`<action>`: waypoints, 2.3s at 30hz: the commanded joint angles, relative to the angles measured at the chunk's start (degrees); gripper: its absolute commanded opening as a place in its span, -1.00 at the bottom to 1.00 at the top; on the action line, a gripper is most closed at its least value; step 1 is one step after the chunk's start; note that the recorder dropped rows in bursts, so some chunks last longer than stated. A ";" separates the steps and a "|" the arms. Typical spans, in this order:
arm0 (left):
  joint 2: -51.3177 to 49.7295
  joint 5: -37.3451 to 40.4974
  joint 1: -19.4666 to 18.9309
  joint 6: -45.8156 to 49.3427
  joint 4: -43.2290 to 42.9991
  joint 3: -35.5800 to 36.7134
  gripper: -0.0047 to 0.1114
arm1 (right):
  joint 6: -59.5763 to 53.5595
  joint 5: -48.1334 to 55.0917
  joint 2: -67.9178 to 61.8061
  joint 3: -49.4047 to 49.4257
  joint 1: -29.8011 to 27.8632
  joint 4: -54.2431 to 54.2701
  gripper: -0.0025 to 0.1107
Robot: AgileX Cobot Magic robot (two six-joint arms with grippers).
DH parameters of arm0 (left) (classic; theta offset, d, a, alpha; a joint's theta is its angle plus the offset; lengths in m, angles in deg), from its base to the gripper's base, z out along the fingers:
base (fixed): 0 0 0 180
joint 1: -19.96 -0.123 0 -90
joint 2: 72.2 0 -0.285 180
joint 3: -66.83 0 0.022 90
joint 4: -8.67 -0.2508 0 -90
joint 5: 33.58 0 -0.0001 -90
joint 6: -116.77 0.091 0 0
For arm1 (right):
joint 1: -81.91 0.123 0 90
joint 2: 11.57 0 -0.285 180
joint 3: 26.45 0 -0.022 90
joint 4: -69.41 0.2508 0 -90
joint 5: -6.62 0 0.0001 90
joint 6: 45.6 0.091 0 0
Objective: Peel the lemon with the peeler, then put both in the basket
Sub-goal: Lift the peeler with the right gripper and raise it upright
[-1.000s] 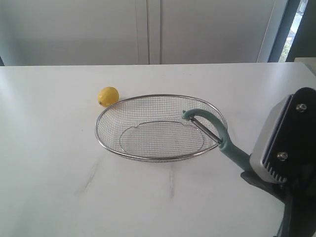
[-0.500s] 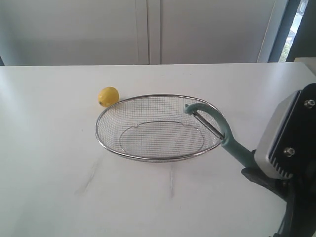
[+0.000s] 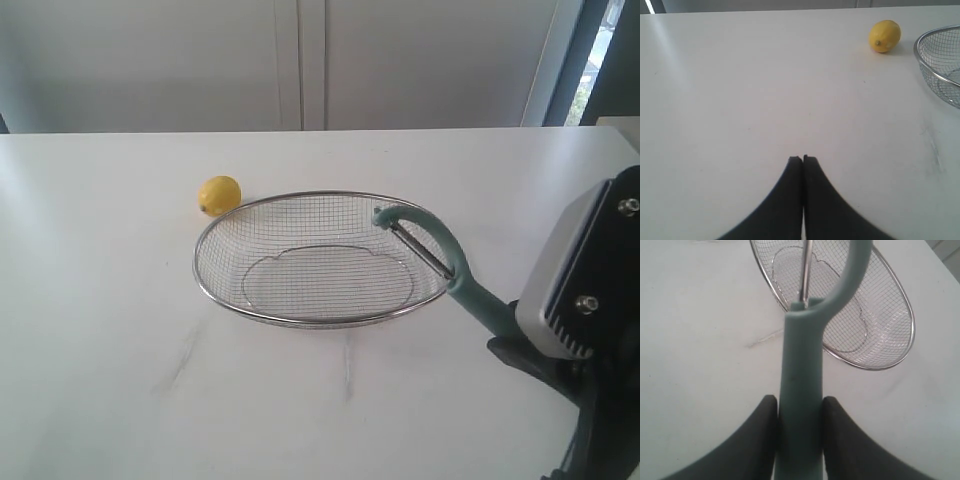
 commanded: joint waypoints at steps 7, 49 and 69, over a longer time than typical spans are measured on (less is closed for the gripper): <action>0.25 -7.65 -0.27 0.18 0.33 0.15 -0.92 | 15.19 0.53 -3.42 0.18 -0.47 -11.40 -0.96; -34.56 13.00 -0.27 0.36 -0.26 -30.54 -0.92 | -14.07 5.29 -23.97 -12.72 -12.47 24.42 -0.96; -70.25 28.74 4.30 24.24 17.15 -54.69 -0.92 | -14.07 5.29 -23.97 -12.72 -12.47 24.42 -0.96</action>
